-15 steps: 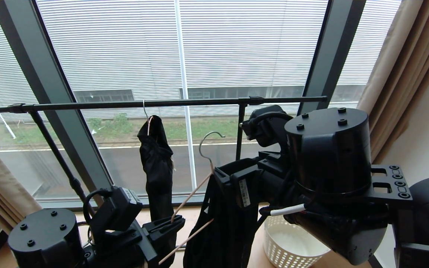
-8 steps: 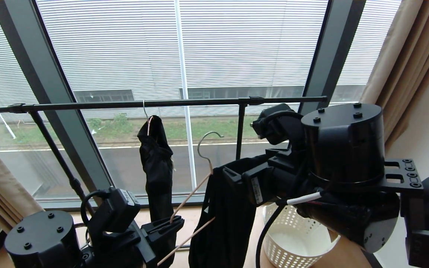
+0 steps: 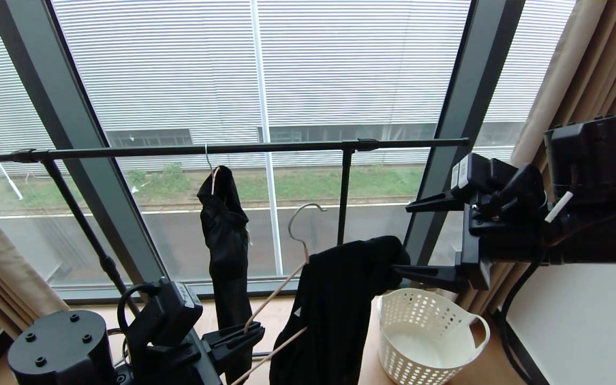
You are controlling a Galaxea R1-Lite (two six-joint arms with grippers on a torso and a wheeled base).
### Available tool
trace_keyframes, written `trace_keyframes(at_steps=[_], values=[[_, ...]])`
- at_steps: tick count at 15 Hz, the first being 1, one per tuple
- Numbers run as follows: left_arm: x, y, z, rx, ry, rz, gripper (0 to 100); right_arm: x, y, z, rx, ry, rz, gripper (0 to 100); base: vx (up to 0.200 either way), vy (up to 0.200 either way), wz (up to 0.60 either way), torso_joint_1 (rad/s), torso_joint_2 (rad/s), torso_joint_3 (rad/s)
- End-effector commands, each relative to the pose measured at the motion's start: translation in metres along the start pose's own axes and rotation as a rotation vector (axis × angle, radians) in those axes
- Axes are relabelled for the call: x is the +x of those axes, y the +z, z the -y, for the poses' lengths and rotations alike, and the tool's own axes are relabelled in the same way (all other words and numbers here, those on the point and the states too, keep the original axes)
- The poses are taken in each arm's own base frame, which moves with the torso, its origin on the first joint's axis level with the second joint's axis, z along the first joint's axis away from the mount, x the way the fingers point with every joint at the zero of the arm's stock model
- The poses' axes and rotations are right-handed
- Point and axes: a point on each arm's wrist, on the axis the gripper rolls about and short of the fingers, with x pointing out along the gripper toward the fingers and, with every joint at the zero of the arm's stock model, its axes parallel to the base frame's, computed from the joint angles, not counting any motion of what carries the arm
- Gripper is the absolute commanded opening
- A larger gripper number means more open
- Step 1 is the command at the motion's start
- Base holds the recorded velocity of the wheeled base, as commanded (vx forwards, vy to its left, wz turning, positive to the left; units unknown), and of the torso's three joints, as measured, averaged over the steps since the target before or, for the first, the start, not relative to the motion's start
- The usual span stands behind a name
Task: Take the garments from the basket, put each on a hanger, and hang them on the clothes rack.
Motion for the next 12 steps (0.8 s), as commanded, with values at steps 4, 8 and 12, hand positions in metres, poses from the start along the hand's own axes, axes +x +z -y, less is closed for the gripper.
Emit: trace_keyframes(at_steps=[4, 8, 12], values=[[-0.001, -0.001, 0.005, 0.007, -0.021, 0.008, 0, 0.04, -0.005, 0.049, -0.216, 0.289, -0.12, 100, 0.0, 0.0, 0.0, 0.0, 0.0, 0.0], [-0.001, -0.001, 0.009, 0.012, -0.045, 0.007, 0, 0.058, 0.012, 0.05, -0.213, 0.38, -0.143, 100, 0.0, 0.0, 0.0, 0.0, 0.0, 0.0], [-0.001, 0.0, 0.01, 0.013, -0.045, 0.015, 0, 0.068, 0.012, 0.036, -0.206, 0.449, -0.165, 100, 0.0, 0.0, 0.0, 0.0, 0.0, 0.0]])
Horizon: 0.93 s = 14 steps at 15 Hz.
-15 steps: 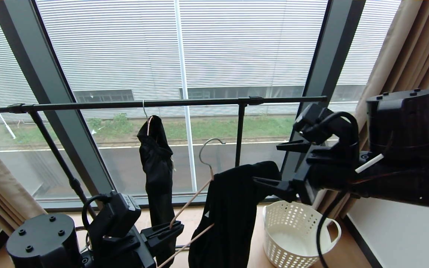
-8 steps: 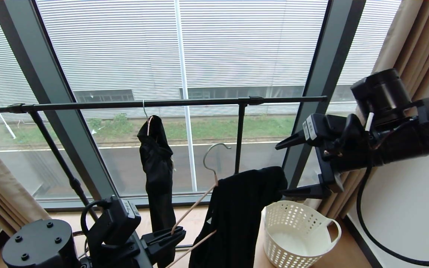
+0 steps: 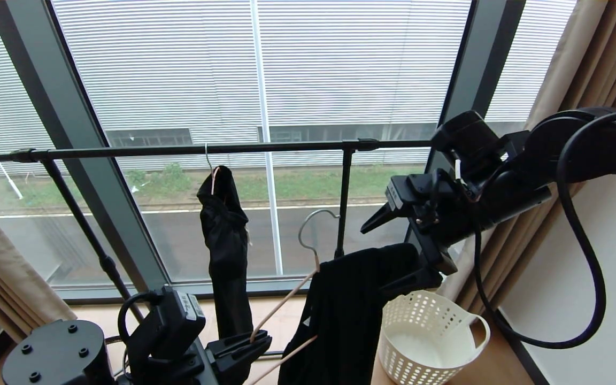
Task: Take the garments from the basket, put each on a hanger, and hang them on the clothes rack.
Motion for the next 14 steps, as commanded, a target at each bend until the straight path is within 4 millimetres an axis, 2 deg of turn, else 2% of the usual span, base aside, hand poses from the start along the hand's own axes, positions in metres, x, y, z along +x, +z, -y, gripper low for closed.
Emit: trace_keyframes(at_steps=[1, 4, 11, 14], values=[[0.0, 0.0, 0.0, -0.001, -0.001, -0.003, 0, 0.01, 0.001, -0.001, 0.001, 0.032, -0.007, 100, 0.0, 0.0, 0.0, 0.0, 0.0, 0.0], [0.0, 0.0, 0.0, 0.002, 0.0, 0.003, 0, 0.023, -0.006, 0.004, 0.02, 0.052, -0.019, 100, 0.0, 0.0, 0.0, 0.0, 0.0, 0.0], [0.0, 0.001, 0.0, 0.002, 0.0, 0.011, 0, 0.029, -0.006, 0.011, 0.023, 0.049, -0.018, 100, 0.0, 0.0, 0.0, 0.0, 0.0, 0.0], [0.0, 0.001, 0.0, 0.004, 0.0, 0.011, 0, 0.038, -0.008, 0.012, 0.027, 0.07, -0.025, 100, 0.0, 0.0, 0.0, 0.0, 0.0, 0.0]])
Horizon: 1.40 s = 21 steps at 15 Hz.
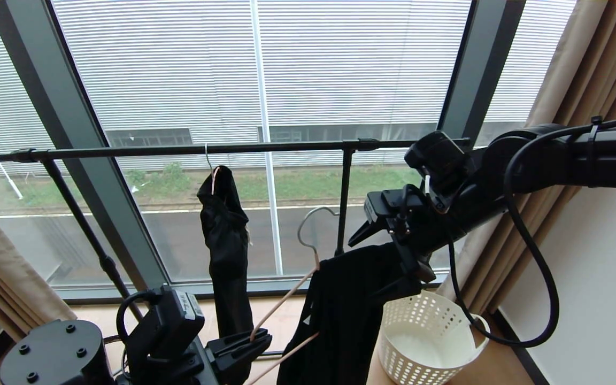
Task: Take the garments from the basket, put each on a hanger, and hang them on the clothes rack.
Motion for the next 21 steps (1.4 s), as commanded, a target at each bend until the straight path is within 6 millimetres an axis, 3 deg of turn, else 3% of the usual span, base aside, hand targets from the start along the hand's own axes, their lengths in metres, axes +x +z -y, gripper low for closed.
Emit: trace_keyframes(at_steps=[1, 6, 7, 21], values=[[0.0, 0.0001, 0.0, 0.001, 0.0, 0.001, 0, 0.0057, -0.002, 0.0018, 0.005, 0.009, -0.004, 100, 0.0, 0.0, 0.0, 0.0, 0.0, 0.0], [0.001, -0.0007, -0.0002, -0.002, 0.0, -0.004, 0, 0.0083, 0.0006, 0.0016, 0.0, 0.014, -0.003, 100, 0.0, 0.0, 0.0, 0.0, 0.0, 0.0], [0.001, -0.0007, -0.0002, -0.002, 0.0, -0.004, 0, 0.0083, 0.0006, 0.0016, 0.0, 0.014, -0.003, 0, 0.0, 0.0, 0.0, 0.0, 0.0, 0.0], [0.0029, -0.0014, 0.0006, 0.001, -0.006, 0.002, 0, 0.0053, 0.0023, -0.0025, 0.002, 0.017, -0.006, 0, 0.0, 0.0, 0.0, 0.0, 0.0, 0.0]])
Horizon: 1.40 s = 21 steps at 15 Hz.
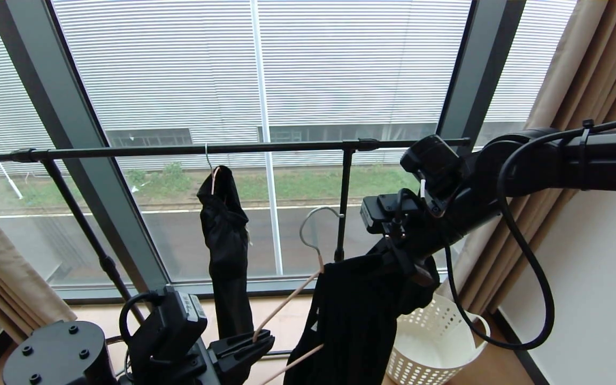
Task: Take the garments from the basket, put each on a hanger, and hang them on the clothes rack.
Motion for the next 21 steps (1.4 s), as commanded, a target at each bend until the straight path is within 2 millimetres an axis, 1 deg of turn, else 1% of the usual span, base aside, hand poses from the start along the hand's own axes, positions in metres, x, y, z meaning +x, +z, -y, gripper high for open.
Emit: trace_keyframes(at_steps=[1, 4, 6, 8, 12, 13, 14, 15, 16, 18, 20, 21], values=[[0.002, -0.003, -0.001, -0.002, 0.001, -0.007, 100, -0.001, 0.001, -0.001, -0.003, -0.001, 0.002, 0, 0.0, 0.0, 0.0, 0.0, 0.0, 0.0], [0.003, -0.002, -0.001, -0.008, 0.003, -0.001, 100, -0.002, 0.001, -0.001, -0.003, -0.001, 0.002, 0, 0.0, 0.0, 0.0, 0.0, 0.0, 0.0], [0.004, -0.002, -0.002, -0.01, 0.007, -0.003, 100, -0.005, 0.003, -0.002, -0.007, -0.008, 0.006, 0, 0.0, 0.0, 0.0, 0.0, 0.0, 0.0], [0.003, -0.002, -0.007, -0.016, 0.03, 0.005, 100, -0.01, 0.006, -0.005, -0.009, -0.02, 0.009, 0, 0.0, 0.0, 0.0, 0.0, 0.0, 0.0], [0.008, -0.014, -0.021, -0.046, 0.085, -0.054, 100, -0.021, 0.011, -0.008, -0.02, -0.061, 0.003, 0, 0.0, 0.0, 0.0, 0.0, 0.0, 0.0], [0.011, -0.018, -0.026, -0.069, 0.107, -0.068, 100, -0.028, 0.013, -0.008, -0.015, -0.09, -0.002, 0, 0.0, 0.0, 0.0, 0.0, 0.0, 0.0], [0.016, -0.017, -0.029, -0.102, 0.113, -0.06, 100, -0.033, 0.015, -0.007, 0.013, -0.106, 0.007, 0, 0.0, 0.0, 0.0, 0.0, 0.0, 0.0], [0.02, -0.017, -0.031, -0.155, 0.117, -0.049, 100, -0.035, 0.016, -0.006, 0.041, -0.119, 0.009, 0, 0.0, 0.0, 0.0, 0.0, 0.0, 0.0], [0.022, -0.017, -0.033, -0.173, 0.121, -0.048, 100, -0.036, 0.017, -0.006, 0.05, -0.122, 0.01, 0, 0.0, 0.0, 0.0, 0.0, 0.0, 0.0], [0.03, -0.018, -0.043, -0.258, 0.152, -0.033, 100, -0.042, 0.02, -0.002, 0.106, -0.17, -0.004, 0, 0.0, 0.0, 0.0, 0.0, 0.0, 0.0], [0.034, -0.016, -0.048, -0.322, 0.162, -0.01, 100, -0.048, 0.017, 0.001, 0.14, -0.191, -0.001, 0, 0.0, 0.0, 0.0, 0.0, 0.0, 0.0], [0.039, -0.019, -0.052, -0.356, 0.171, -0.017, 100, -0.053, 0.013, 0.004, 0.156, -0.208, 0.001, 0, 0.0, 0.0, 0.0, 0.0, 0.0, 0.0]])
